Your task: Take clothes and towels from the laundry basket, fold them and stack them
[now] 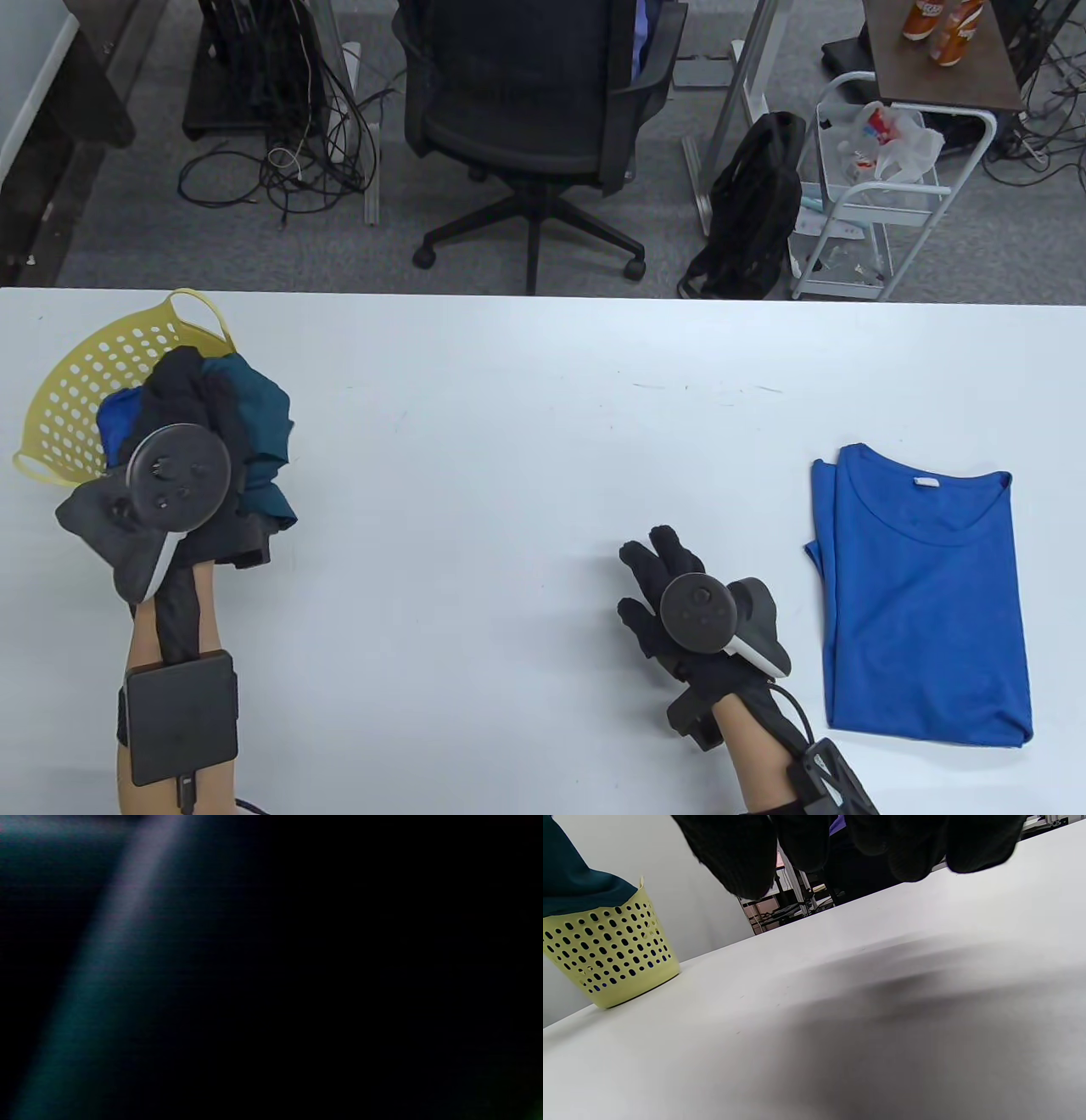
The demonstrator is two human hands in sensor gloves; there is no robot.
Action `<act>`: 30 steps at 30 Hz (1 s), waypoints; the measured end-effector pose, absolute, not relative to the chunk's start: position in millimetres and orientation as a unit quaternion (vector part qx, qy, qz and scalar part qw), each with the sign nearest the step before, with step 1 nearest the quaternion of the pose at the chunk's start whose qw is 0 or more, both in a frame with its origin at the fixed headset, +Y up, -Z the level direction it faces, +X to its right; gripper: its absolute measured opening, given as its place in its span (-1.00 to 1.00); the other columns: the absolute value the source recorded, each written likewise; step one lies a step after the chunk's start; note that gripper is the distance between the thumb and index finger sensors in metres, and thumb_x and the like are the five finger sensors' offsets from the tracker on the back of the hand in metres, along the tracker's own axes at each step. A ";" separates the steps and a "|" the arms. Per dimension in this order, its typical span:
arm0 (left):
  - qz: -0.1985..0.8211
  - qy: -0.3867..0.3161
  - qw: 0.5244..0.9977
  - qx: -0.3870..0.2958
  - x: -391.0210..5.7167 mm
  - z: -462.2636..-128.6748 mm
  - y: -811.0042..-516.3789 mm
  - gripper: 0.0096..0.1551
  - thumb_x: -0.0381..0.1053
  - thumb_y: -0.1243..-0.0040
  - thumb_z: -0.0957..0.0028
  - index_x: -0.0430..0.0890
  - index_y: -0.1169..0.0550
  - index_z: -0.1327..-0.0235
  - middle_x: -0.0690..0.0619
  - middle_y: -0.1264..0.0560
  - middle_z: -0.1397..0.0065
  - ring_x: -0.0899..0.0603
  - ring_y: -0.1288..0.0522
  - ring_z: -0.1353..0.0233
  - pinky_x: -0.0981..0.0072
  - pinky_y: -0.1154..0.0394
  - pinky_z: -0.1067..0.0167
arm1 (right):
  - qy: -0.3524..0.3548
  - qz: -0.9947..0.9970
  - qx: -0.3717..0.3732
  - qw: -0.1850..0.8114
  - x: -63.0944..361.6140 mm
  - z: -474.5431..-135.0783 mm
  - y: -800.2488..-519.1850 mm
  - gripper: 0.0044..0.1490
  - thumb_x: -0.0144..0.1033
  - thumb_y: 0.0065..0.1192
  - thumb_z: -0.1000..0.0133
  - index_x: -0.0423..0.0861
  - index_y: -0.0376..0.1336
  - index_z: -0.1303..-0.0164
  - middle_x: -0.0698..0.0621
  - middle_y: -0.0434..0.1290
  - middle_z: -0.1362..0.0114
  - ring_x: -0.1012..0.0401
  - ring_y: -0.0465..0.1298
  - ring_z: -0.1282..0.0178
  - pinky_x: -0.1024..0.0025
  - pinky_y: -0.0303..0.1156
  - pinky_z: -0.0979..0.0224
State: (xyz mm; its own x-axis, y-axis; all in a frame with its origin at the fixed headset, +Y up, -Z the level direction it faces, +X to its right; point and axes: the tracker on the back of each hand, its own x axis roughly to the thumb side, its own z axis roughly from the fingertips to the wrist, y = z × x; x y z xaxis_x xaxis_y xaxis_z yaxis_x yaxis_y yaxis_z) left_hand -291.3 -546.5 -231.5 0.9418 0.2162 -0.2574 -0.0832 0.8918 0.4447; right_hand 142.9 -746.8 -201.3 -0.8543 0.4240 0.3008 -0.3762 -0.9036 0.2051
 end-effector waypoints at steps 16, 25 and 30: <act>0.374 -0.134 0.875 0.275 -177.4 -209.0 -488.0 -0.50 0.11 0.08 -0.33 -0.09 -0.32 -0.43 0.06 -0.58 -0.04 0.20 -0.63 0.34 0.38 -0.69 0.28 | 0.049 0.945 0.135 0.294 169.6 -206.8 -741.1 -0.15 -0.19 0.20 -0.31 -0.29 0.02 -0.72 -0.52 -0.10 -0.71 -0.45 0.14 -0.57 -0.44 0.19 -0.45; 0.355 -0.115 0.926 0.057 -139.0 -235.2 -634.2 -0.50 0.10 0.06 -0.32 -0.11 -0.34 -0.42 0.05 -0.59 -0.03 0.20 -0.64 0.35 0.38 -0.69 0.30 | 0.083 0.940 0.147 0.295 164.7 -206.0 -741.1 0.04 -0.12 0.28 -0.28 -0.33 -0.12 -0.77 -0.55 -0.16 -0.71 -0.48 0.10 -0.57 -0.48 0.16 -0.46; 0.486 -0.274 0.829 0.043 -110.3 -202.8 -603.8 -0.50 0.11 0.08 -0.32 -0.08 -0.32 -0.43 0.07 -0.58 -0.06 0.19 -0.64 0.31 0.35 -0.69 0.24 | 0.154 0.914 0.184 0.326 147.7 -206.1 -747.3 0.56 0.06 0.34 -0.14 -0.41 -0.61 -0.66 -0.64 -0.48 -0.63 -0.62 -0.11 -0.55 -0.60 0.04 -0.45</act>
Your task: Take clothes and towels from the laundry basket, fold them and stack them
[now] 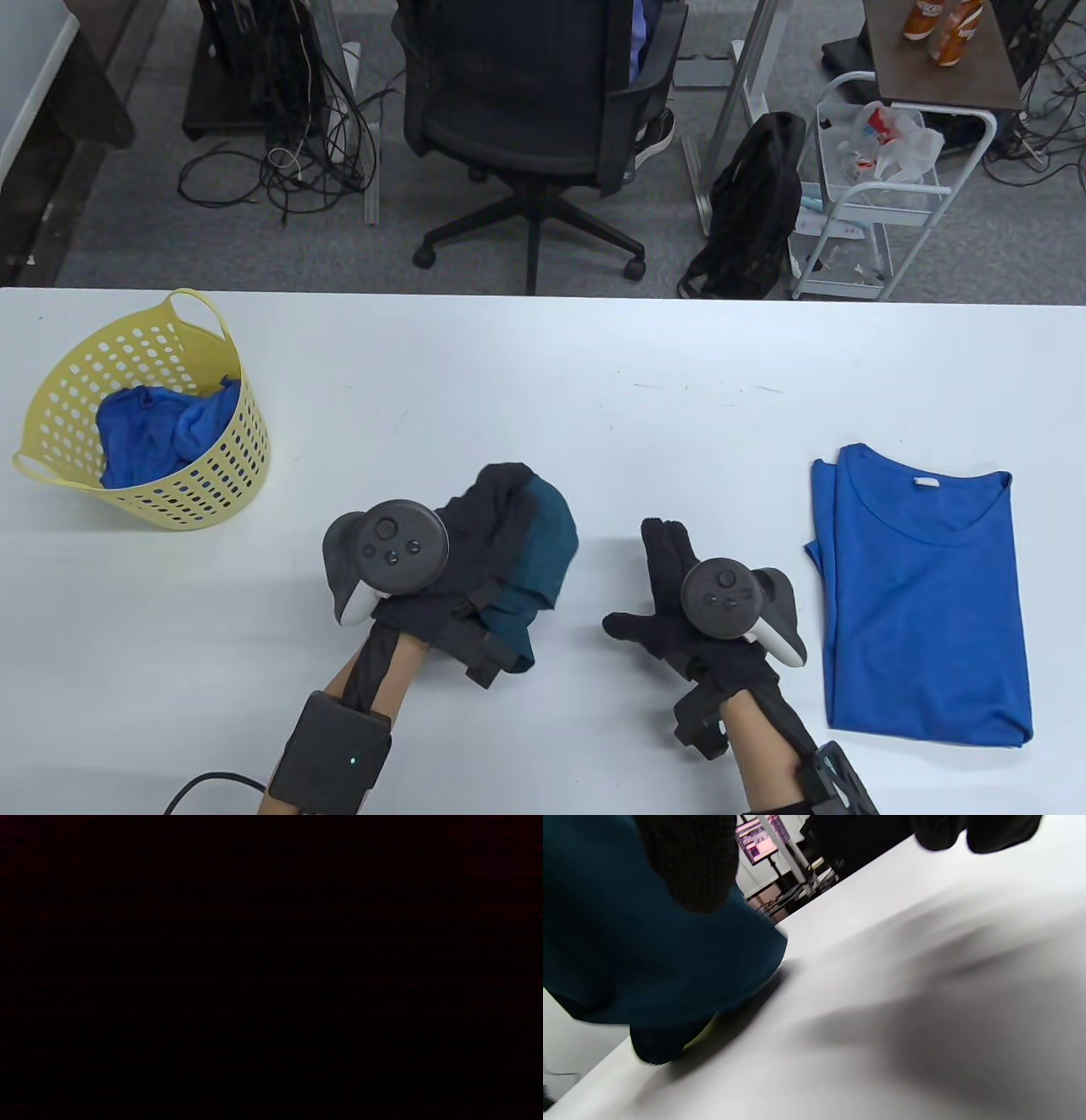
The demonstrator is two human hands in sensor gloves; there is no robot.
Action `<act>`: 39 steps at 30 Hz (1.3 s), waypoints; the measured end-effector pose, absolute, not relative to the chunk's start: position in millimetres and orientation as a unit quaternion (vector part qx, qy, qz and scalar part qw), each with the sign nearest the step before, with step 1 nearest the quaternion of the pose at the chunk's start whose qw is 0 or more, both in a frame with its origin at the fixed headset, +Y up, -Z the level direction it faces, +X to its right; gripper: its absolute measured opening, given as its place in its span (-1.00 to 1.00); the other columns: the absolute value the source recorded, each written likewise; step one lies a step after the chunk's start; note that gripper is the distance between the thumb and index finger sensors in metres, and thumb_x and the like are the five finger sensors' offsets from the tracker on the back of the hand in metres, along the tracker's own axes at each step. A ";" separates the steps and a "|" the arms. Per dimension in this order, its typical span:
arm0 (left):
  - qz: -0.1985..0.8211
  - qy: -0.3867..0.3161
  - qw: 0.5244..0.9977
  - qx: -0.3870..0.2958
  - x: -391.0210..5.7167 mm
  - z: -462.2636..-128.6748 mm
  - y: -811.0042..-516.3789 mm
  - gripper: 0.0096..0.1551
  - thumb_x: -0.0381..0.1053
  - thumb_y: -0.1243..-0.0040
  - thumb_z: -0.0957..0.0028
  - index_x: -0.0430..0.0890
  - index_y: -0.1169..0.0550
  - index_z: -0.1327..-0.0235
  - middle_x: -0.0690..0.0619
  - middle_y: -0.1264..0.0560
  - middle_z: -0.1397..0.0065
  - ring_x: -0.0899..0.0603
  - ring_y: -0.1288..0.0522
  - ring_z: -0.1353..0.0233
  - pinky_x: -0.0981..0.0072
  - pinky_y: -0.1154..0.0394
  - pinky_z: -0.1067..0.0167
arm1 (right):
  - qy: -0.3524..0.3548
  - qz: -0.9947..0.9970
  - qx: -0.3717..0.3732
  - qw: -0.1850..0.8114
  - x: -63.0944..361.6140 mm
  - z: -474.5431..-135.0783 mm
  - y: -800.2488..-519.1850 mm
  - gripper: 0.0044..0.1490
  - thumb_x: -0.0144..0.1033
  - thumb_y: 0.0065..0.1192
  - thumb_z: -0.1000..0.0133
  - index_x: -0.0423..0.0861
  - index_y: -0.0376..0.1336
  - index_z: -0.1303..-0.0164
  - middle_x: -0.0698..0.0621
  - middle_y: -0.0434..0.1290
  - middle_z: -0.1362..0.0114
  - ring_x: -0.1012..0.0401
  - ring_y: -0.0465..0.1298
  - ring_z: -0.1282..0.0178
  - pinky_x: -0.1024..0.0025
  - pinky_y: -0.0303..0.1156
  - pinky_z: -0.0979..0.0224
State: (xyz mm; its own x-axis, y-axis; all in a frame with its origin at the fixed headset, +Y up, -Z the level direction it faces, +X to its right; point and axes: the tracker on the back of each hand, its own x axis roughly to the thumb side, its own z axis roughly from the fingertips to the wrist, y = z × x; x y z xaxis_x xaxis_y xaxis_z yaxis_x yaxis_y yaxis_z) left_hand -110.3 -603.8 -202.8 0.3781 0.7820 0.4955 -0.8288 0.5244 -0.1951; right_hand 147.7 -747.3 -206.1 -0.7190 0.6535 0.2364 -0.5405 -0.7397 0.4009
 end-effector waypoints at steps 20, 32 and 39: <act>0.449 -0.174 0.853 -0.202 -170.6 -223.0 -704.2 0.52 0.48 -0.17 -0.03 -0.25 0.35 -0.77 -0.65 0.29 -0.72 -0.71 0.05 -0.68 -0.61 -0.15 -0.45 | 0.100 0.584 0.107 0.799 154.0 -193.7 -735.0 -0.40 -0.36 -0.12 -0.40 -0.33 -0.04 -0.58 -0.48 0.12 -0.61 -0.16 0.49 -0.37 -0.02 0.53 -0.36; 0.526 -0.247 0.761 -0.289 -120.1 -194.3 -759.7 0.70 0.43 -0.29 0.05 -0.24 0.62 -0.51 -0.65 0.25 -0.71 -0.63 -0.09 -0.71 -0.53 -0.22 -0.47 | 0.116 0.459 0.156 0.867 148.0 -190.7 -726.7 -0.29 -0.30 -0.21 -0.43 -0.30 -0.20 -0.70 -0.45 -0.06 -0.70 -0.17 0.41 -0.48 0.02 0.50 -0.44; 0.611 -0.166 0.763 -0.131 -148.5 -193.2 -734.2 -0.26 0.23 -0.18 -0.27 0.04 -0.26 -0.65 -0.01 -0.59 -0.41 -0.11 -0.68 -0.27 -0.02 -0.59 -0.29 | 0.079 0.560 0.095 0.819 168.9 -193.8 -722.1 -0.11 -0.12 -0.11 -0.47 -0.44 -0.26 -0.70 -0.57 -0.12 -0.66 -0.21 0.39 -0.43 -0.02 0.48 -0.39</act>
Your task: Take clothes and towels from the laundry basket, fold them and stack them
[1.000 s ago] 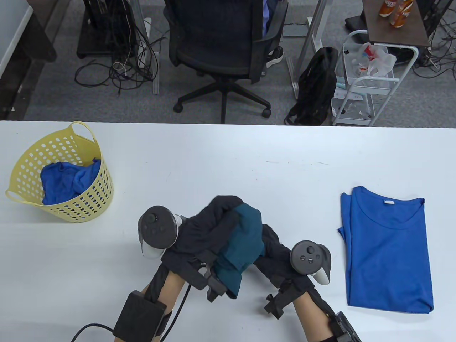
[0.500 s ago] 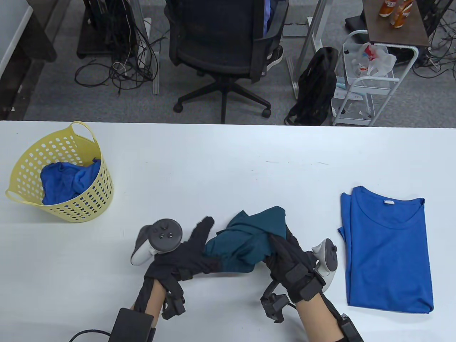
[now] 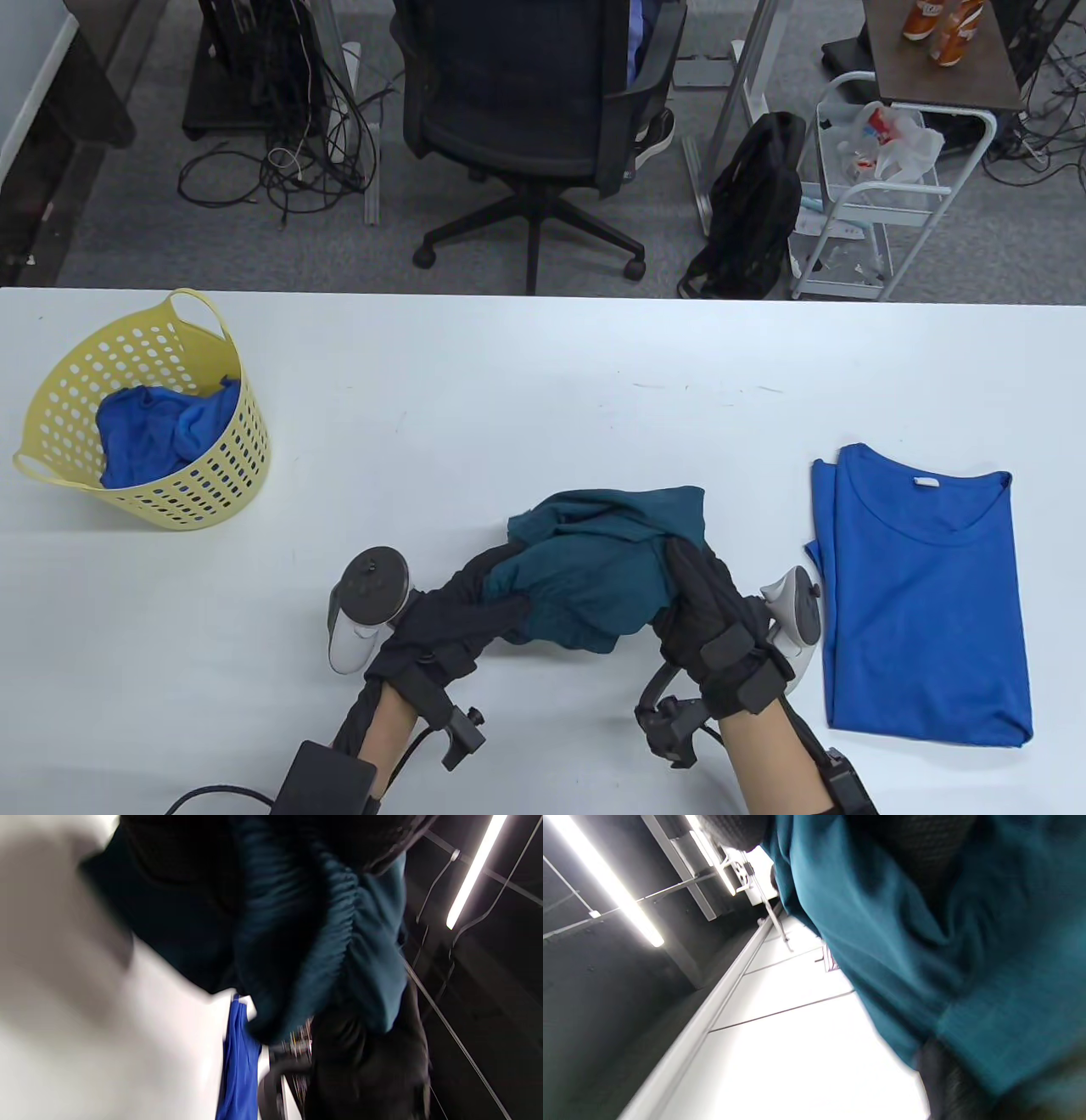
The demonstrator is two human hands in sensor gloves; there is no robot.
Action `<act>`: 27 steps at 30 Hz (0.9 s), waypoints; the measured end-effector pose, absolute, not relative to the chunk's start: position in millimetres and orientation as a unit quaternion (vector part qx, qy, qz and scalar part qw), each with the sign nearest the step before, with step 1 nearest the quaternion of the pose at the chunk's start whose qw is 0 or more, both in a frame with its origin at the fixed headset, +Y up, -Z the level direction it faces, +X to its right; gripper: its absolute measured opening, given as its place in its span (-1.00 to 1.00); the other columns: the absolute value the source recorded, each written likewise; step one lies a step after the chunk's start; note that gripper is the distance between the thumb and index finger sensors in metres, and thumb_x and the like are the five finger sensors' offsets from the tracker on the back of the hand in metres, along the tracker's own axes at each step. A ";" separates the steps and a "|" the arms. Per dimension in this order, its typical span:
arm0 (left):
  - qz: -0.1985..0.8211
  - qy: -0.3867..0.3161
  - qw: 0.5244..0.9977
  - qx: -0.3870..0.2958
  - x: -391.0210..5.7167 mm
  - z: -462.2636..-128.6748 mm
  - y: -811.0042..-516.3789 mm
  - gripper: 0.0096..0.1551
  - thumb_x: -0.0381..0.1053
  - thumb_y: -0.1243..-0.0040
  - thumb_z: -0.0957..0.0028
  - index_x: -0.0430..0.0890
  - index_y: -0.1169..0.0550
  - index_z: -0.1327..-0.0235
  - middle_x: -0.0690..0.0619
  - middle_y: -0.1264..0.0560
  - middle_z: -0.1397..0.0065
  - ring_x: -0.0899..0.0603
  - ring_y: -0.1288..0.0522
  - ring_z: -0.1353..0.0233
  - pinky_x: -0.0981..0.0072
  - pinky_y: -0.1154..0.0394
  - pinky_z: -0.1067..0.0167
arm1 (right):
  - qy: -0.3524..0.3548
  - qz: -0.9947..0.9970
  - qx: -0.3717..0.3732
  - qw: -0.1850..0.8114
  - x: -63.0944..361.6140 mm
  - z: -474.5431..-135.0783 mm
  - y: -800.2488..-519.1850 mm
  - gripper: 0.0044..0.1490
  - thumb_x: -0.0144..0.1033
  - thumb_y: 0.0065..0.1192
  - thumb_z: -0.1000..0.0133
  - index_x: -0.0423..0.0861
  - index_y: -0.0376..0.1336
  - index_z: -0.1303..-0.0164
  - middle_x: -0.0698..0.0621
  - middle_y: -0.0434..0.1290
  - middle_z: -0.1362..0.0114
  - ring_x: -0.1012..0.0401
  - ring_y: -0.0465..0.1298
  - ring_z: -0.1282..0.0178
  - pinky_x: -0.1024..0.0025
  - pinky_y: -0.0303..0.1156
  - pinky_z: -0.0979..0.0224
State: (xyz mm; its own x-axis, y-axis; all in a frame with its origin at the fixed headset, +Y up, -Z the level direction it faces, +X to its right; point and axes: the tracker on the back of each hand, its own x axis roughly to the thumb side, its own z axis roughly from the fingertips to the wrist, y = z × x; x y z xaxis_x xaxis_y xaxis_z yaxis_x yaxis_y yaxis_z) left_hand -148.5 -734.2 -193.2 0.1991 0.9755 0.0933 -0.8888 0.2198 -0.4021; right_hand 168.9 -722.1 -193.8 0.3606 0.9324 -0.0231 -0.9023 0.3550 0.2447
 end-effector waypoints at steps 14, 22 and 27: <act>0.685 -0.075 0.697 -0.196 -162.4 -190.3 -726.8 0.09 0.29 -0.05 -0.37 -0.19 0.21 -0.77 -0.14 -0.64 -0.30 0.06 -0.77 -0.01 0.24 -0.73 -0.03 | 0.090 0.857 0.400 0.311 102.8 -168.7 -701.5 0.46 -0.01 0.42 -0.13 -0.05 -0.55 -0.73 -0.38 -0.51 -0.75 -0.45 -0.33 -0.65 -0.66 -0.19 -0.48; 0.657 -0.222 0.699 -0.176 -141.3 -185.6 -723.2 0.44 0.54 0.00 -0.18 -0.20 0.49 -0.67 -0.23 -0.18 -0.80 -0.37 -0.27 -0.69 -0.37 -0.30 -0.49 | 0.015 0.791 0.255 0.556 109.9 -171.5 -717.5 -0.22 -0.34 -0.01 -0.36 -0.39 -0.08 -0.70 -0.36 0.29 -0.55 -0.07 0.54 -0.34 0.00 0.52 -0.37; 0.487 -0.321 0.797 -0.159 -112.3 -172.3 -705.7 0.48 0.39 -0.30 -0.03 -0.15 0.34 -0.75 -0.35 0.15 -0.84 -0.46 -0.05 -0.76 -0.44 -0.22 -0.51 | 0.096 0.675 0.175 0.711 115.3 -172.8 -726.5 -0.21 -0.37 -0.04 -0.37 -0.45 -0.13 -0.69 -0.43 0.22 -0.55 -0.11 0.50 -0.36 -0.02 0.49 -0.38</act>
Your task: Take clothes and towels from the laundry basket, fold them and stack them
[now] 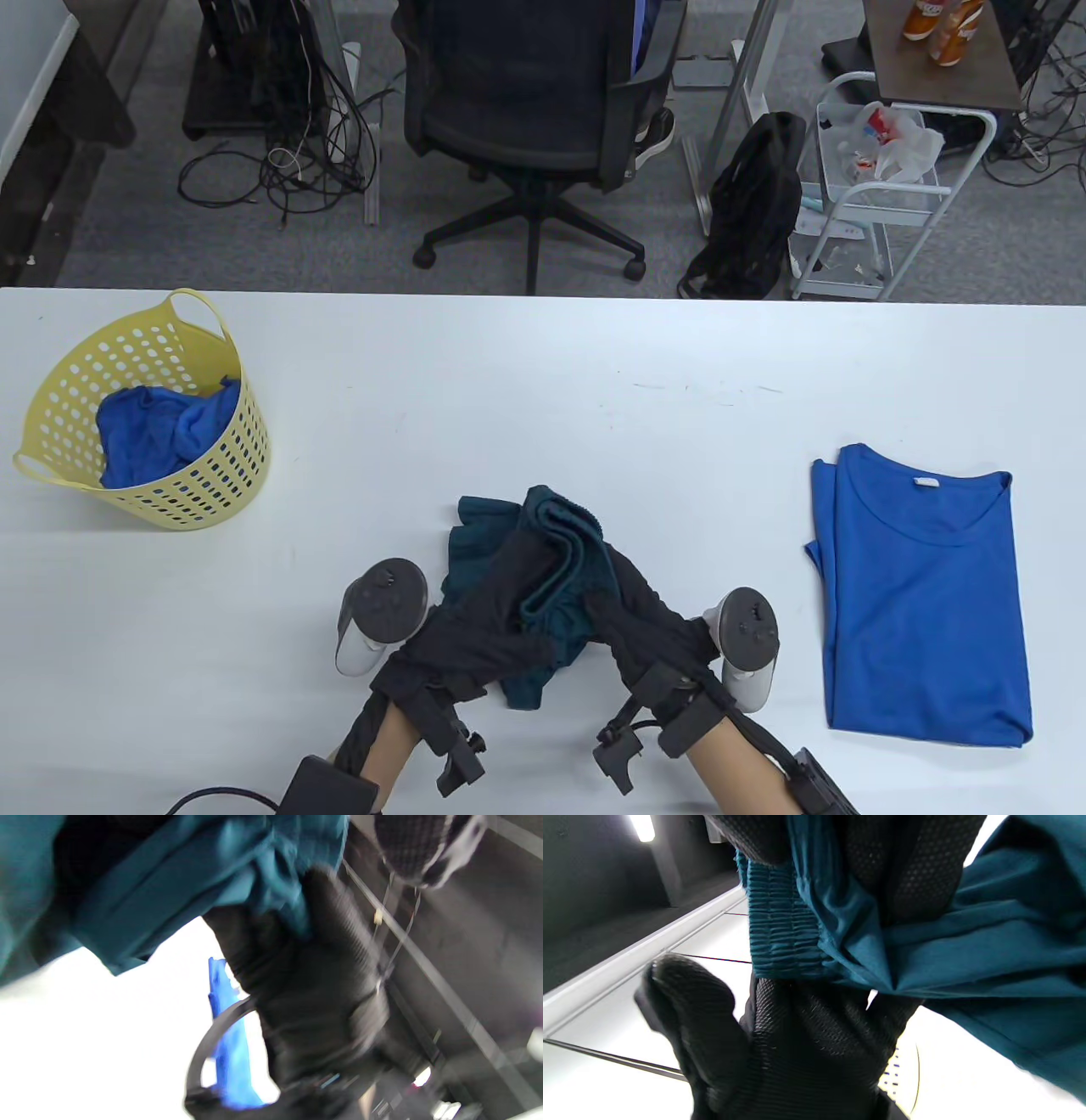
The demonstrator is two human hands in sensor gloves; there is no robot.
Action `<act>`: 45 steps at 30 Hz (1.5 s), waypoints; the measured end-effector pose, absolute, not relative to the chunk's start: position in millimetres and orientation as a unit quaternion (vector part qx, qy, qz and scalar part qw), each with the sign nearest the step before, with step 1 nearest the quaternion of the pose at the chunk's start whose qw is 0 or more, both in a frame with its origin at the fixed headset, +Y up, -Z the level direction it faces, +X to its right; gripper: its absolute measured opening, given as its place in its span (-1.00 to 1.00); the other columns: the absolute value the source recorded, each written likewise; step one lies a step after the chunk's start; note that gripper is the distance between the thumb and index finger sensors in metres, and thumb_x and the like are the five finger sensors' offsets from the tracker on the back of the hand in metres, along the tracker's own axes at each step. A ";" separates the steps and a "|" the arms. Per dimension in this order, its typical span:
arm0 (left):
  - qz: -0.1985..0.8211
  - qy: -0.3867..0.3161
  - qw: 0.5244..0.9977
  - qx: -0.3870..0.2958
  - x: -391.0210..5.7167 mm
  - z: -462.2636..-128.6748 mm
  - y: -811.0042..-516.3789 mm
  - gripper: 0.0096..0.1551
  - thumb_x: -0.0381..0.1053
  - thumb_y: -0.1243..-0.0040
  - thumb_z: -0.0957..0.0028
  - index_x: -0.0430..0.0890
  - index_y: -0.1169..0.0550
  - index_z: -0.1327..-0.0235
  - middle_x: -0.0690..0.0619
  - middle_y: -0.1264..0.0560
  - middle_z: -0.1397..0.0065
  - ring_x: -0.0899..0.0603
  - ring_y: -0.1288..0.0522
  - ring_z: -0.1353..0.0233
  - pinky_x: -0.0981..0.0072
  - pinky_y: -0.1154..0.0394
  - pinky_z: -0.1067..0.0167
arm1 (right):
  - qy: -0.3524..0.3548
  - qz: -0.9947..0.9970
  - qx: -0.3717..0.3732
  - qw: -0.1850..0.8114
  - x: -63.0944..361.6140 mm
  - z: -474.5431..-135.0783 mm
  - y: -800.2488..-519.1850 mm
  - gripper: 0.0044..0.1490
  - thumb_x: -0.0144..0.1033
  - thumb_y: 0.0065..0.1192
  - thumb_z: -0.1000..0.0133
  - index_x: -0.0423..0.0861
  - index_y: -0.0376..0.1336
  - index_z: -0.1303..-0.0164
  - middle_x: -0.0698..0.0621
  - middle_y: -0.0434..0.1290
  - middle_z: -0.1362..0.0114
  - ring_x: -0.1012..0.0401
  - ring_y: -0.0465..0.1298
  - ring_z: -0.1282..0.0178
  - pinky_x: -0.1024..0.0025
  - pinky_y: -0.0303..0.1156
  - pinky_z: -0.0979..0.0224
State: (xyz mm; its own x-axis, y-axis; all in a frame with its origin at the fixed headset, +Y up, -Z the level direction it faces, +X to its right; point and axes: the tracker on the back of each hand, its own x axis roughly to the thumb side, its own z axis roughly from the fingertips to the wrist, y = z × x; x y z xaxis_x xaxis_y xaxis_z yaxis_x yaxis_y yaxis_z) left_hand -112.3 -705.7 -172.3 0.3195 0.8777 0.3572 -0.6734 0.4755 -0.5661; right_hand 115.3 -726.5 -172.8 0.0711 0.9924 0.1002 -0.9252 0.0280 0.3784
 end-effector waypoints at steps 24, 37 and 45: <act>0.624 -0.225 0.747 -0.053 -225.4 -188.9 -659.4 -0.26 0.17 -0.25 -0.25 -0.10 -0.33 -0.62 -0.04 -0.70 -0.21 0.02 -0.73 0.12 0.26 -0.68 0.13 | 0.026 0.788 0.174 0.590 202.9 -190.2 -666.6 -0.15 -0.38 0.51 -0.15 -0.41 0.20 -0.57 -0.40 0.45 -0.38 0.07 0.66 -0.01 0.17 0.65 -0.08; 0.184 0.064 0.957 0.214 -197.3 -311.1 -522.7 -0.48 0.13 -0.30 0.04 0.35 -0.55 -0.25 0.03 -0.48 -0.61 -0.17 -0.54 -0.48 -0.13 -0.51 -0.35 | -0.239 0.938 0.033 0.249 154.2 -289.6 -537.4 -0.48 -0.40 0.24 -0.18 0.05 0.35 -0.38 -0.04 0.47 -0.52 -0.15 0.45 -0.49 -0.34 0.32 -0.44; 0.174 -0.130 0.905 0.365 -219.6 -246.8 -477.4 -0.46 0.13 -0.29 -0.01 0.40 -0.49 -0.31 0.08 -0.44 -0.65 -0.15 -0.49 -0.57 -0.19 -0.45 -0.43 | -0.323 0.873 0.182 0.316 178.8 -243.7 -495.5 -0.47 -0.37 0.22 -0.23 0.14 0.29 -0.44 -0.10 0.30 -0.68 -0.23 0.22 -0.66 -0.51 0.12 -0.51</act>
